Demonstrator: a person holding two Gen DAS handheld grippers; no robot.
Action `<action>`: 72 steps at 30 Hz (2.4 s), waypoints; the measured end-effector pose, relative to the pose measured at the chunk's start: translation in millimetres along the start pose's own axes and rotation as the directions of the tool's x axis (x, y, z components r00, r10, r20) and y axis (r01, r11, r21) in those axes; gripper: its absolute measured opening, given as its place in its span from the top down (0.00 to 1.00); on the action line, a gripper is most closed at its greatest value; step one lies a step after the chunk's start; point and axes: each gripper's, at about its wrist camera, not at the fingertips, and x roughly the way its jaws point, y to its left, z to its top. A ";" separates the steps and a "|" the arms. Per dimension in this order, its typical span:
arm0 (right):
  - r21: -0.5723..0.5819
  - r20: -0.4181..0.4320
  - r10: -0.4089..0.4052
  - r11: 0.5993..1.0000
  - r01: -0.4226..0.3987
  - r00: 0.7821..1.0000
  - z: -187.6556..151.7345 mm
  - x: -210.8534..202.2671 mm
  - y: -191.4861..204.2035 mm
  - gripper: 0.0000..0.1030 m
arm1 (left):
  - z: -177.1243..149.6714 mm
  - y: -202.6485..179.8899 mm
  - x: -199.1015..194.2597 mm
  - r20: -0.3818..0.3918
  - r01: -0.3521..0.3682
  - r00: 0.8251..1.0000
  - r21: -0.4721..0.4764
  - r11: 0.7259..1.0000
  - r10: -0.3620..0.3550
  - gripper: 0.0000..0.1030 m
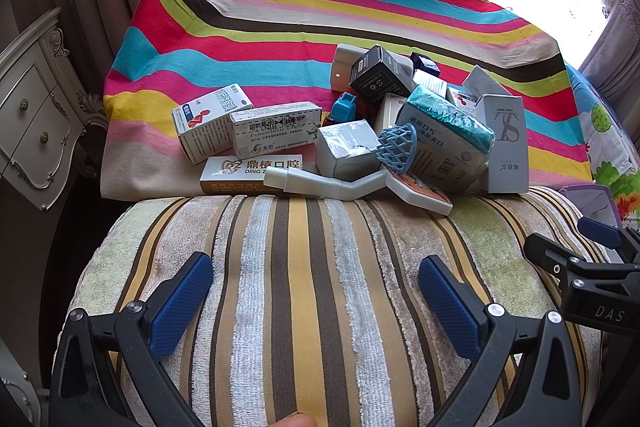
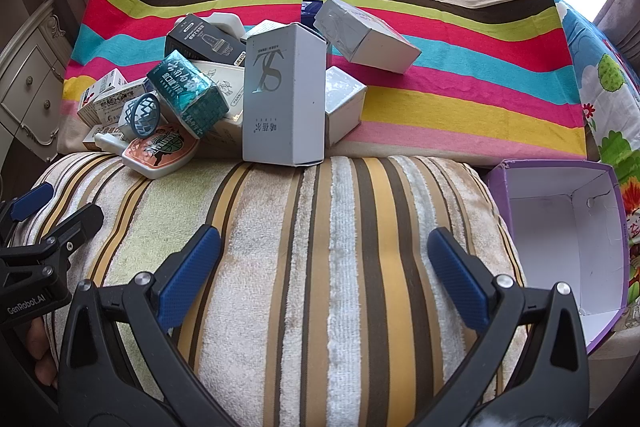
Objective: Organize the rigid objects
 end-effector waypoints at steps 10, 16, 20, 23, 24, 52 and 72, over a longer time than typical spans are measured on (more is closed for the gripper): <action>0.000 0.000 0.000 1.000 0.000 1.000 -0.1 -0.1 -0.1 0.00 | 0.0 -0.2 0.0 0.000 0.000 1.000 0.001 1.000 0.000 0.00; 0.000 0.000 0.001 1.000 -0.001 1.000 -0.1 -0.2 -0.2 0.00 | 0.0 -0.3 0.1 0.000 0.000 1.000 0.001 1.000 0.000 0.00; 0.000 0.000 0.001 1.000 -0.001 1.000 0.0 -0.1 -0.1 0.00 | 0.0 -0.3 0.1 0.000 -0.001 1.000 0.002 1.000 0.001 0.00; 0.000 0.000 0.001 1.000 -0.001 1.000 -0.1 -0.1 -0.1 0.00 | 0.0 -0.3 0.1 0.000 0.000 1.000 0.002 1.000 0.000 0.00; 0.000 0.000 0.001 1.000 -0.001 1.000 -0.1 -0.1 -0.1 0.00 | 0.0 -0.3 0.0 0.000 -0.001 1.000 0.002 1.000 0.001 0.00; -0.010 -0.043 0.070 0.997 -0.071 0.997 14.5 2.4 -8.6 0.00 | 10.5 1.5 -8.4 0.036 0.096 0.995 0.018 0.995 -0.097 0.00; 0.083 0.005 0.120 0.989 -0.120 0.993 43.0 25.6 -22.2 0.02 | 95.8 -58.5 42.3 -0.119 0.327 0.945 0.353 0.877 -0.304 0.02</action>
